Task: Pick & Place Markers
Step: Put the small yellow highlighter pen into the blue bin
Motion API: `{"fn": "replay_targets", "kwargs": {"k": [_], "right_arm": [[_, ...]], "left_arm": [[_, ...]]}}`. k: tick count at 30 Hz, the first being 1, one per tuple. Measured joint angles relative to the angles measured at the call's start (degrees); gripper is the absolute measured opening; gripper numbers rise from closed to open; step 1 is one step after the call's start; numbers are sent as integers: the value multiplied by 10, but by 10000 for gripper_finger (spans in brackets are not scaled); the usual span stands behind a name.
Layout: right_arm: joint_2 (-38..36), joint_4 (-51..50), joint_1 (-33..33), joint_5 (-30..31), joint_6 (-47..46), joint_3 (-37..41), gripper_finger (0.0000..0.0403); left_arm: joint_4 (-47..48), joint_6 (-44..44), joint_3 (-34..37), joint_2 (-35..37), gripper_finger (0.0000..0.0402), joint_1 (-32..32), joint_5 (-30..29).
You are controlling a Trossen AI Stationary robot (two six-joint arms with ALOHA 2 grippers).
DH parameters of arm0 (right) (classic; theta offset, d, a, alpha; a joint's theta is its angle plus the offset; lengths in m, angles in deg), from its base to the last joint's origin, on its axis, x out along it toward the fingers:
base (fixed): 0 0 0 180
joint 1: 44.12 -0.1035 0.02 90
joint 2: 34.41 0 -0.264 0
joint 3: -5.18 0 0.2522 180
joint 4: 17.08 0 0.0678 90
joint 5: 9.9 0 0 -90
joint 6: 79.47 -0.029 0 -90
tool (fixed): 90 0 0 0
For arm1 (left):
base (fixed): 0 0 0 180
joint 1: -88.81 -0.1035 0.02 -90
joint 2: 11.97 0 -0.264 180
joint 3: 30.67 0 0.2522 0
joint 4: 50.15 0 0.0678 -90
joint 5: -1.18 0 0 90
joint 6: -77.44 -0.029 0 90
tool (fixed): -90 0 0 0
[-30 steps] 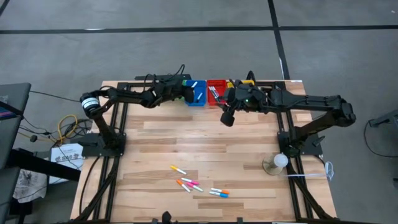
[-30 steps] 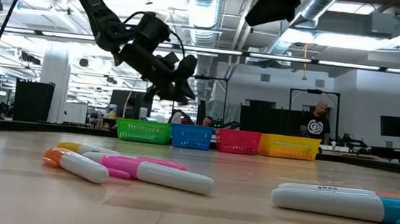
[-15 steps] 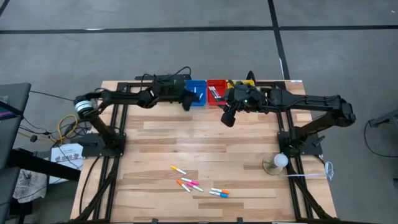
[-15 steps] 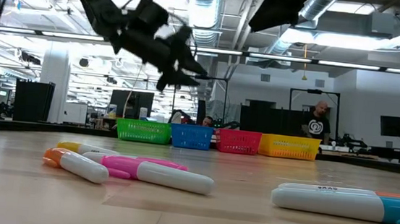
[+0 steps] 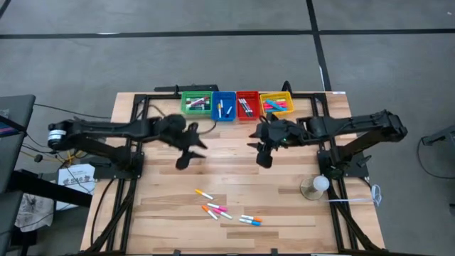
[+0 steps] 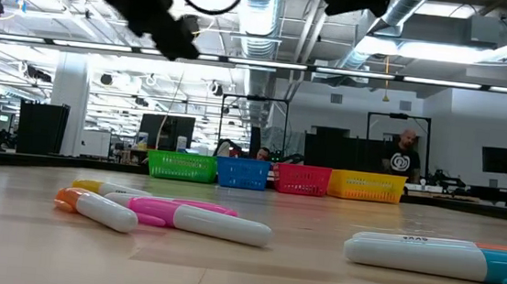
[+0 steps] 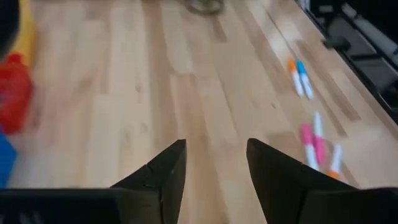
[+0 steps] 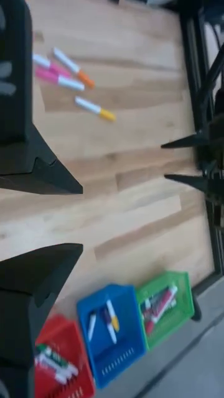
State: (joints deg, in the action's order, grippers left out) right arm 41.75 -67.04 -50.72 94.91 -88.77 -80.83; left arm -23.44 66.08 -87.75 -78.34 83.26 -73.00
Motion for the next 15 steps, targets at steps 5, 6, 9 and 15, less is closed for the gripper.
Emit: {"fn": "replay_targets", "kwargs": {"k": [5, 6, 9, 15], "right_arm": [[0, 6, -42, 1, -38, 3, 129], [0, 13, -50, 1, -39, 8, 129], [1, 37, -77, 1, -40, 34, 129], [1, 123, -118, 2, -85, 94, 129]], "left_arm": [[1, 46, 45, 19, 163, 83, -46], [0, 57, 51, 19, 162, 98, -55], [-5, 77, 69, 11, 158, 145, -86], [-16, 87, 86, -28, 151, 221, -142]]}}
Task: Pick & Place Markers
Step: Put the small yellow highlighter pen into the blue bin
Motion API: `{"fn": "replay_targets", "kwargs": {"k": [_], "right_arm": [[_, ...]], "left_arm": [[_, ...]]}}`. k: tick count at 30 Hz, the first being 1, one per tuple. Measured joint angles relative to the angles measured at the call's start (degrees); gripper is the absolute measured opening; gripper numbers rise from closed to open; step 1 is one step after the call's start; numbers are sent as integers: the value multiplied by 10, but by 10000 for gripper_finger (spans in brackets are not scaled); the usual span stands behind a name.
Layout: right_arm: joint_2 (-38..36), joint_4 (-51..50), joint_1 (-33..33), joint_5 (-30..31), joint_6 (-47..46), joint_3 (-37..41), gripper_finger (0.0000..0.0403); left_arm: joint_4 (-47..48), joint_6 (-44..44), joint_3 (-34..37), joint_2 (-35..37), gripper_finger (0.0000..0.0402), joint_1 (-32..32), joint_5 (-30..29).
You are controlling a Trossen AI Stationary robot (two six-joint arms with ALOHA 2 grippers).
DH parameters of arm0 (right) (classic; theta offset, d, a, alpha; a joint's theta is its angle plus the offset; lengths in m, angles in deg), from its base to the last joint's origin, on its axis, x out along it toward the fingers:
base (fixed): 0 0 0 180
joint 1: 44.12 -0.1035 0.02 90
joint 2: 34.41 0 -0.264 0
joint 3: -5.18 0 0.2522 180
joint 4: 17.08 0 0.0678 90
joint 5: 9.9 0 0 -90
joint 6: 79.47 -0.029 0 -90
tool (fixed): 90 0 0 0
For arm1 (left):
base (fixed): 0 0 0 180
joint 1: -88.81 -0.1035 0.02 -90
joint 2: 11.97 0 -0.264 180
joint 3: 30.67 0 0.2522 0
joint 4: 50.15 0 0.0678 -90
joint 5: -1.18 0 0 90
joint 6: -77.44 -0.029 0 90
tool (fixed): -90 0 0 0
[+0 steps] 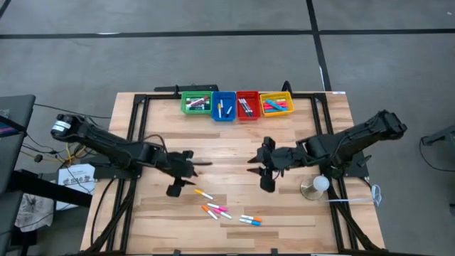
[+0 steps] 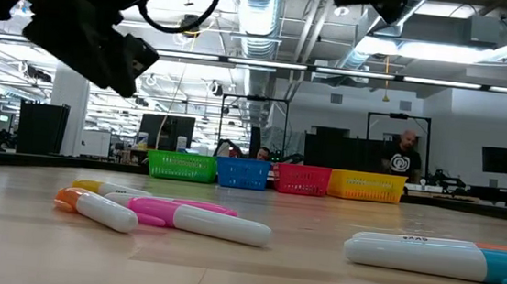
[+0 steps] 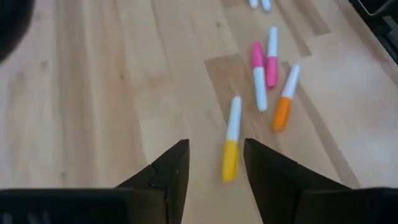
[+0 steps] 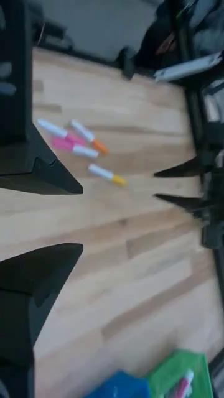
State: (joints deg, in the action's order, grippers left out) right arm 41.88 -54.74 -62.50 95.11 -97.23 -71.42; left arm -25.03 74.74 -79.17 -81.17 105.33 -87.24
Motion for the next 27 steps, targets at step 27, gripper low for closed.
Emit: {"fn": "replay_targets", "kwargs": {"k": [27], "right_arm": [[19, 72, -40, 41, -63, 39, 129]], "left_arm": [[-151, 1, 0, -210, 123, 37, 14]]}}
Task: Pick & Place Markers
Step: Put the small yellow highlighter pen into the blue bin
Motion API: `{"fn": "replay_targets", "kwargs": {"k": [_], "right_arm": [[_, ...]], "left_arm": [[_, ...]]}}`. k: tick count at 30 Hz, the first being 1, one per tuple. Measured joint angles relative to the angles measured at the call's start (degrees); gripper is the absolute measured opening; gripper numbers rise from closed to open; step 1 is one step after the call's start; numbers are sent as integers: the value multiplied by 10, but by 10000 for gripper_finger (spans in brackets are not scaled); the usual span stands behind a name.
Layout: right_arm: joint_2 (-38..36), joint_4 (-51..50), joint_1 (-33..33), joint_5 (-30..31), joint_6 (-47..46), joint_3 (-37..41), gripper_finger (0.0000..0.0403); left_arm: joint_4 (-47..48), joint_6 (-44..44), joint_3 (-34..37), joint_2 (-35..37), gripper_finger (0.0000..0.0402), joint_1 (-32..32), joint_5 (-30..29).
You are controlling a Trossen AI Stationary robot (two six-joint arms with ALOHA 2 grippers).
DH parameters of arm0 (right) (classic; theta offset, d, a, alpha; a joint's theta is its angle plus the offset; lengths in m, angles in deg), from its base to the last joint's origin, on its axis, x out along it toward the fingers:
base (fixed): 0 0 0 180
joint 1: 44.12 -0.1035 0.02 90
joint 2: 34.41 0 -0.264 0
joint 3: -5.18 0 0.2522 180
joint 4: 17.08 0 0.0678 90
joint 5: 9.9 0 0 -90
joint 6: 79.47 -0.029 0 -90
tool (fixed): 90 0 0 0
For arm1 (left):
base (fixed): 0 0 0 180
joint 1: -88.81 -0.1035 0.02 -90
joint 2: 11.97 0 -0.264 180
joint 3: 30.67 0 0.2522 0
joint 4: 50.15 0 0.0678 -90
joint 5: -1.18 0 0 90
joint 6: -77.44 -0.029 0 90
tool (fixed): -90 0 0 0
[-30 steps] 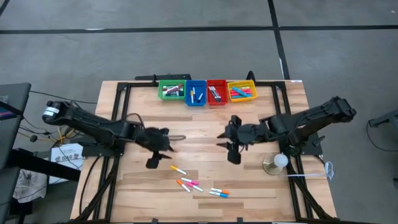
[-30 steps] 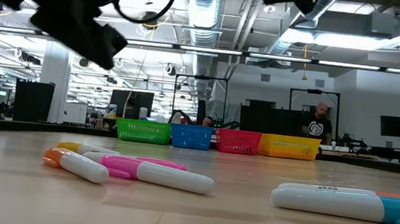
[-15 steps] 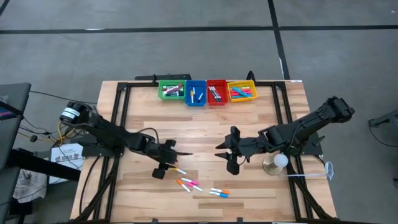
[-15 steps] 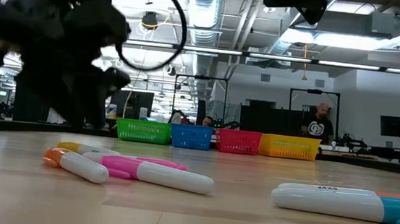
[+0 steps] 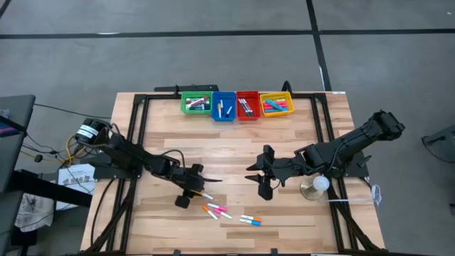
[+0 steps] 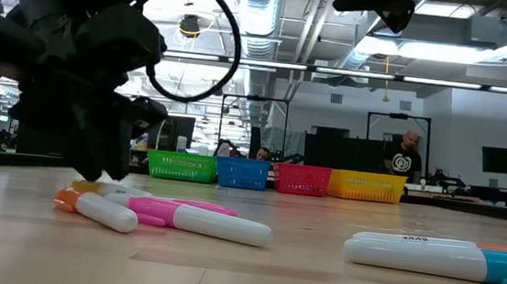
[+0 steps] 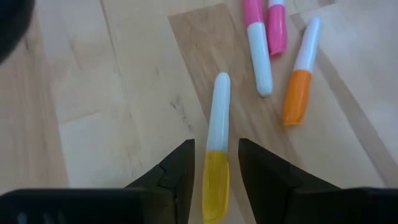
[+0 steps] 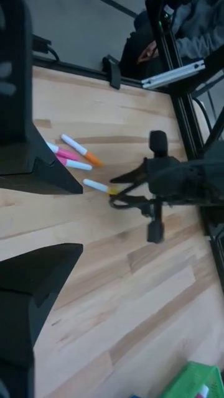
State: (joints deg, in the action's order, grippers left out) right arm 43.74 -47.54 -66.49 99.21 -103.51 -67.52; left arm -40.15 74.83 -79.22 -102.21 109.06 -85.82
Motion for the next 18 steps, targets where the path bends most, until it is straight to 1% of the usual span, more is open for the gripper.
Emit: {"fn": "replay_targets", "kwargs": {"k": [13, 16, 18], "right_arm": [[0, 1, 0, 7, -6, 0, 129], [0, 1, 0, 8, -11, 0, 129], [0, 1, 0, 13, -11, 0, 129]], "left_arm": [[-26, 14, -3, -53, 122, -1, 20], [-26, 14, -2, -53, 114, -4, 22], [-26, 14, -2, -52, 101, -5, 25]]}}
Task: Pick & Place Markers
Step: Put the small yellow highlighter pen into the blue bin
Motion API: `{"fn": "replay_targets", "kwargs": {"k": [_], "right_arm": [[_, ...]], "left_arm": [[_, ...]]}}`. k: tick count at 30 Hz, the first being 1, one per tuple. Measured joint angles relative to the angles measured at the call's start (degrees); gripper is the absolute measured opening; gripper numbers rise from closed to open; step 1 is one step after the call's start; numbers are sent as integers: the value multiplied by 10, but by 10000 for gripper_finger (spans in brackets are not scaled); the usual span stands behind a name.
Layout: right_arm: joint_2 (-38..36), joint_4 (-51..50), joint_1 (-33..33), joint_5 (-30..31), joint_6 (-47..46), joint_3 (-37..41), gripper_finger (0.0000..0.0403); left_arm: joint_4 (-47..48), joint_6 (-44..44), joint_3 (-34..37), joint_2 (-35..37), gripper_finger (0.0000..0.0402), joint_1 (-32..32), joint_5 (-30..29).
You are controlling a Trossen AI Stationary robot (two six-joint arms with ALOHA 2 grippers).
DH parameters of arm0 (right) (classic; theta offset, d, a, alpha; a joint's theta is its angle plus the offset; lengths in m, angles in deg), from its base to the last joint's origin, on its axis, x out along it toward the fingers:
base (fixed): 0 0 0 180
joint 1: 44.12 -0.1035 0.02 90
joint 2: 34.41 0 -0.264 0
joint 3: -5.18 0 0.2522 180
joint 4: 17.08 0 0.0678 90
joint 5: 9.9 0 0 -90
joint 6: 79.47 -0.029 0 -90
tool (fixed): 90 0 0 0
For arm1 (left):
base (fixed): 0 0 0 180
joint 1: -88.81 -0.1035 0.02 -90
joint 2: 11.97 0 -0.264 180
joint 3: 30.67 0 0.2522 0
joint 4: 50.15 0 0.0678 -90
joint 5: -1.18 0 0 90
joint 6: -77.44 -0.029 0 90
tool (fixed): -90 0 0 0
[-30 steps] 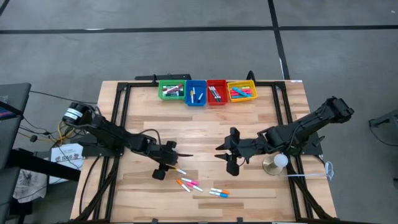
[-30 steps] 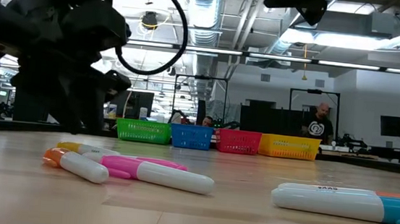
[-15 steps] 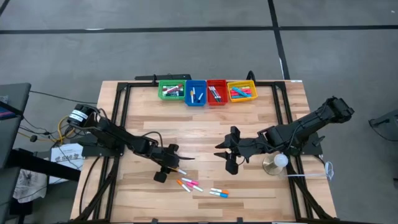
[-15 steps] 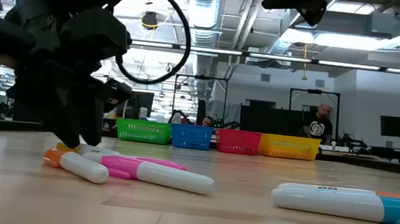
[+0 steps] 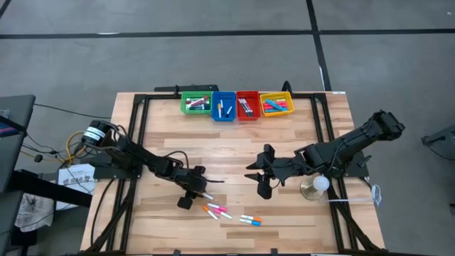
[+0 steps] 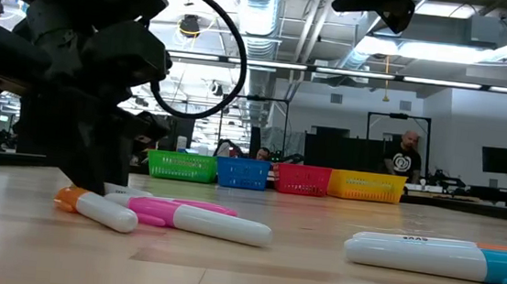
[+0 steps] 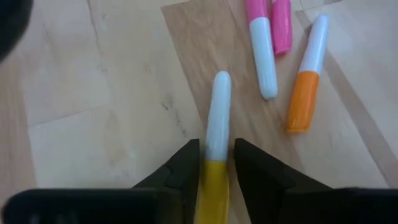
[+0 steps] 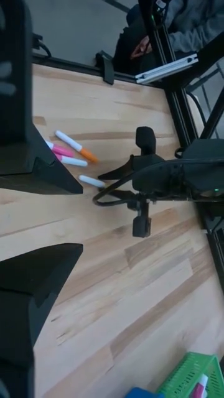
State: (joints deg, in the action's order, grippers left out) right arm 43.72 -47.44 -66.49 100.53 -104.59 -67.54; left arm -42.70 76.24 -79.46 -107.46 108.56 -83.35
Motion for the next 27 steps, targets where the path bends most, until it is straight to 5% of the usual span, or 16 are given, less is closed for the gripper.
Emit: {"fn": "replay_targets", "kwargs": {"k": [7, 15, 27], "right_arm": [[0, 0, 0, 6, 0, 0, 129], [0, 1, 0, 7, 0, 0, 129], [0, 5, 13, 24, 30, 0, 129]], "left_arm": [[7, 2, 2, 12, 39, -13, 10], [9, 2, 4, 52, 52, -44, -126], [-8, 71, 4, 161, 49, -205, -180]]}}
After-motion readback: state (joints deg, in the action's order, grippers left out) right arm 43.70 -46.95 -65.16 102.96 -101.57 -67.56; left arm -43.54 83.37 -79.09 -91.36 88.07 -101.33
